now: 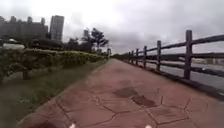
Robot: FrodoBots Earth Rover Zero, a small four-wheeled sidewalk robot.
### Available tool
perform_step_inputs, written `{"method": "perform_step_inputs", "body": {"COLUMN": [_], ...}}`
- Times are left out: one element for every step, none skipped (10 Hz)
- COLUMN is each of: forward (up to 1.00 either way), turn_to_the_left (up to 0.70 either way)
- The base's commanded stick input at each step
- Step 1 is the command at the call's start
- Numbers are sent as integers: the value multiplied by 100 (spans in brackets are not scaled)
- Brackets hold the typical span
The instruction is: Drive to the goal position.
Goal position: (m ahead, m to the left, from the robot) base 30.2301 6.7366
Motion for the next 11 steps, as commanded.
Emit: {"method": "perform_step_inputs", "body": {"forward": [70, 70, 70, 70, 70, 70, 70, 70, 70, 70, 70], "turn_to_the_left": [-19, -31, -35, -35, -35, -35, -35, -35, -35, -35, -35]}}
